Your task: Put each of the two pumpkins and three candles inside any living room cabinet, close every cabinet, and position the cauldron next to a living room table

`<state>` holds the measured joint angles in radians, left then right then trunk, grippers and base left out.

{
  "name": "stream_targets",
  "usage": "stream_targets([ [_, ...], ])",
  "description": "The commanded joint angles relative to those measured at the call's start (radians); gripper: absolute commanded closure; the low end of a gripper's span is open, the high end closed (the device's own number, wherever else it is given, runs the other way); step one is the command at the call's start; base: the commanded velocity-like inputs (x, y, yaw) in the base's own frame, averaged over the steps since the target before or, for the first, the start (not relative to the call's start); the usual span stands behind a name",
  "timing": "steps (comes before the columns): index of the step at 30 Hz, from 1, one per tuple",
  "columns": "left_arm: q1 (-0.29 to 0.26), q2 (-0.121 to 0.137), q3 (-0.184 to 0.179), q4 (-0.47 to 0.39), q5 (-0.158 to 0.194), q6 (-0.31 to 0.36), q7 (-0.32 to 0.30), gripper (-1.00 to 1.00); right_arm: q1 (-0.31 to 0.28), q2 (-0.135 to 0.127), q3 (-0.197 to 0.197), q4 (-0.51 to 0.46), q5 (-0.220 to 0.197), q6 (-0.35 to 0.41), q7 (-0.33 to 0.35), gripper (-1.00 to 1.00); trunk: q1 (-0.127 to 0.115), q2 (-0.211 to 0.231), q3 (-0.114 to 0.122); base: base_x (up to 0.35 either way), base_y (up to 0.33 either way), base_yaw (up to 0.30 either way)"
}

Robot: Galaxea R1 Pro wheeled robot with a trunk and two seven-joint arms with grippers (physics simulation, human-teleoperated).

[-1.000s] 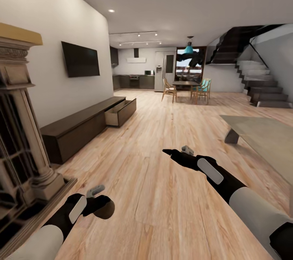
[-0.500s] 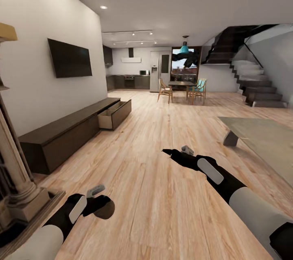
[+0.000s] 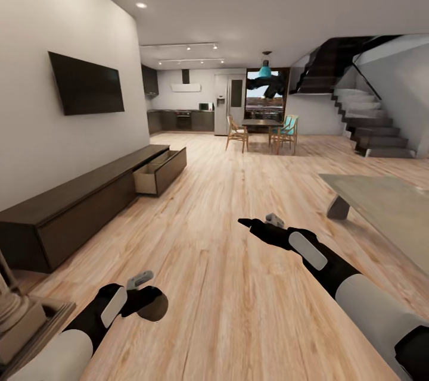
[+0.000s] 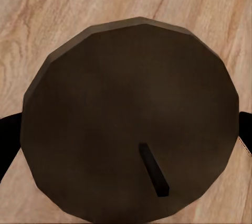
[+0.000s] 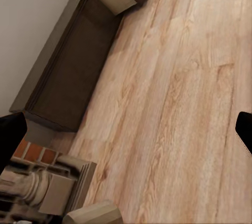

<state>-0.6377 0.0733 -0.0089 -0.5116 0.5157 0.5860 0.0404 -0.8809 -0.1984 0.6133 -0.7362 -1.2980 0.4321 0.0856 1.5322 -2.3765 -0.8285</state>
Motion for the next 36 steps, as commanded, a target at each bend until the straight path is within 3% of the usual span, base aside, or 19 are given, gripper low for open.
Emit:
stream_targets([
  [1,0.0,0.0,-0.001,-0.002,0.009,0.005,0.006,1.0,-0.001,-0.001,0.003,0.0,-0.002,0.0,0.002,-1.0,0.0,0.0,-0.001,0.337,0.0,0.0],
  [36,0.0,0.0,-0.002,-0.001,0.01,0.005,0.006,1.0,-0.001,-0.001,0.003,0.0,-0.002,0.0,0.002,-1.0,0.0,0.0,-0.001,0.336,-0.009,0.0],
])
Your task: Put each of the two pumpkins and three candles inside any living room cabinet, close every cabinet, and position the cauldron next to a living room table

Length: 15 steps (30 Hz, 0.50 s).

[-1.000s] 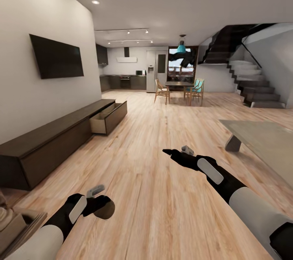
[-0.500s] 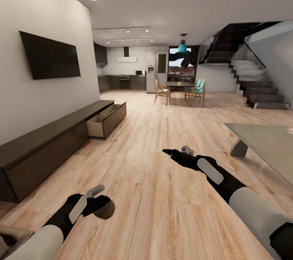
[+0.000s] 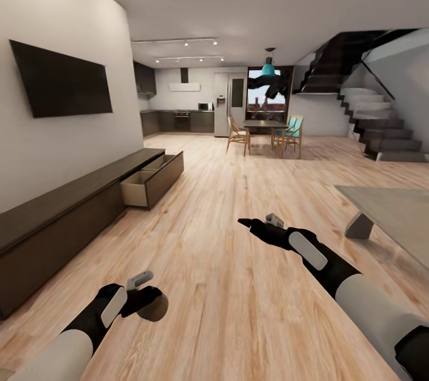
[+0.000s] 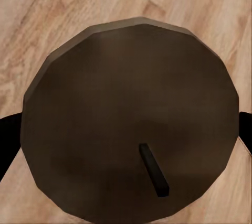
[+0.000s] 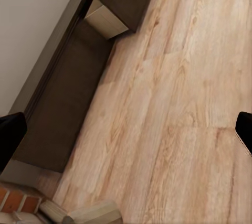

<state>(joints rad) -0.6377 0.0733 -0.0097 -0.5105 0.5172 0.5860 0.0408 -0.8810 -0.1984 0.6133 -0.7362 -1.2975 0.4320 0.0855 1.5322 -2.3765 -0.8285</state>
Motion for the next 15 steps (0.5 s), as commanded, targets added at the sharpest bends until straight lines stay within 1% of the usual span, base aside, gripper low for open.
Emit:
stream_targets([
  [1,0.0,0.0,-0.001,-0.002,0.009,0.005,0.006,1.0,-0.001,-0.001,0.003,0.0,-0.002,0.0,0.002,-1.0,0.0,0.0,-0.001,0.328,-0.081,0.0],
  [15,0.0,0.0,-0.001,-0.002,0.009,0.005,0.006,1.0,-0.001,-0.001,0.003,0.0,-0.002,-0.001,0.004,-1.0,0.0,0.0,-0.001,0.317,-0.105,0.0],
])
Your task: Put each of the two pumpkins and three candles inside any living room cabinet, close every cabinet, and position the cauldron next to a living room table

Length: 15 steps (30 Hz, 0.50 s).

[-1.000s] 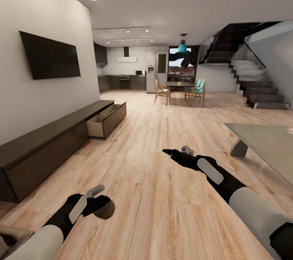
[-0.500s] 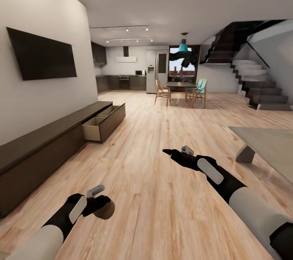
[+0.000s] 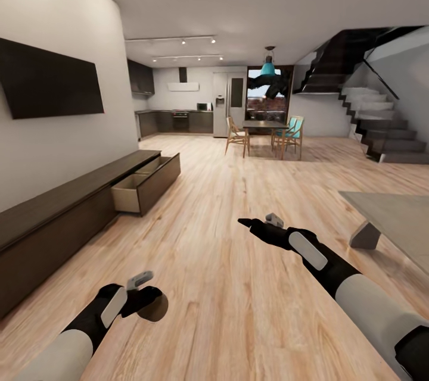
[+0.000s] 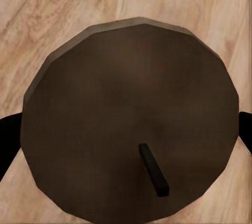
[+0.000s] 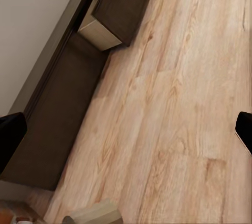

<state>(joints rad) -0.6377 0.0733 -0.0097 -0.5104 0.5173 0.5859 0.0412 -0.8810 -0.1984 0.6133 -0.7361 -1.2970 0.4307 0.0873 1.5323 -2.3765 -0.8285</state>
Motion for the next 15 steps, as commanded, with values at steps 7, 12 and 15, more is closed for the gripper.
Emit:
stream_targets([
  [7,0.0,0.0,0.0,-0.002,0.009,0.005,0.005,1.0,-0.001,-0.001,0.003,0.0,-0.002,0.0,0.002,-1.0,0.0,0.0,0.002,0.313,-0.108,-0.112],
  [12,0.0,0.0,0.0,-0.002,0.009,0.005,0.005,1.0,-0.001,-0.001,0.004,0.0,-0.003,0.0,0.002,-1.0,0.0,0.0,0.006,0.314,-0.046,-0.235],
  [15,0.0,0.0,0.001,-0.002,0.009,0.005,0.005,1.0,-0.001,-0.001,0.004,0.0,-0.002,0.0,0.001,-1.0,0.0,0.0,0.007,0.125,-0.004,-0.122],
])
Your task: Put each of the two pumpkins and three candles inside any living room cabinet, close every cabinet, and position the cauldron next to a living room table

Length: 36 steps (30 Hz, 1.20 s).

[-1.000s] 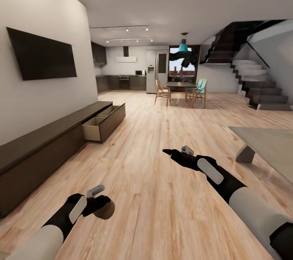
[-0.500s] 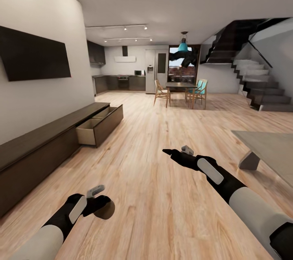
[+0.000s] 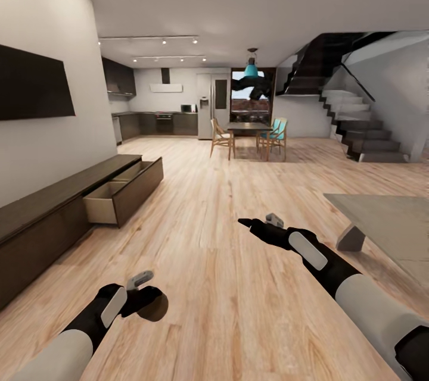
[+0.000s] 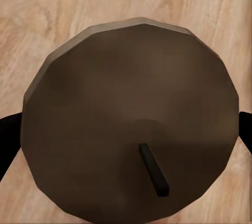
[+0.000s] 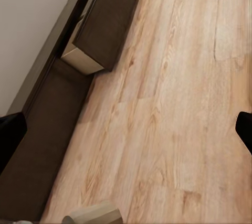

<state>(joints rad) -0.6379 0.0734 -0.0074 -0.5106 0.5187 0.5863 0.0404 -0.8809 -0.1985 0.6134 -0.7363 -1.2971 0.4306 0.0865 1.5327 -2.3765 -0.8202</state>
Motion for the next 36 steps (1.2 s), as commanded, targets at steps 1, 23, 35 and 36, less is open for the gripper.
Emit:
stream_targets([
  [1,0.0,0.0,-0.001,-0.002,0.007,0.005,0.006,1.0,-0.001,-0.001,0.003,0.0,-0.002,0.0,0.001,-1.0,0.0,0.0,-0.001,0.027,-0.001,-0.029],
  [23,0.0,0.0,-0.005,-0.003,0.007,0.084,-0.014,1.0,-0.001,0.0,0.002,-0.003,-0.004,0.011,0.003,-1.0,-0.081,0.147,0.059,0.002,0.0,-0.002],
  [35,0.0,-0.001,-0.005,-0.003,0.007,0.084,-0.014,1.0,-0.001,0.001,0.002,-0.002,-0.004,0.014,0.004,-1.0,-0.127,0.231,0.078,0.0,0.0,0.0],
  [36,0.0,-0.001,-0.005,-0.003,0.007,0.084,-0.014,1.0,-0.001,0.001,0.002,-0.002,-0.004,0.014,0.004,-1.0,-0.13,0.238,0.079,0.0,0.0,0.0],
])
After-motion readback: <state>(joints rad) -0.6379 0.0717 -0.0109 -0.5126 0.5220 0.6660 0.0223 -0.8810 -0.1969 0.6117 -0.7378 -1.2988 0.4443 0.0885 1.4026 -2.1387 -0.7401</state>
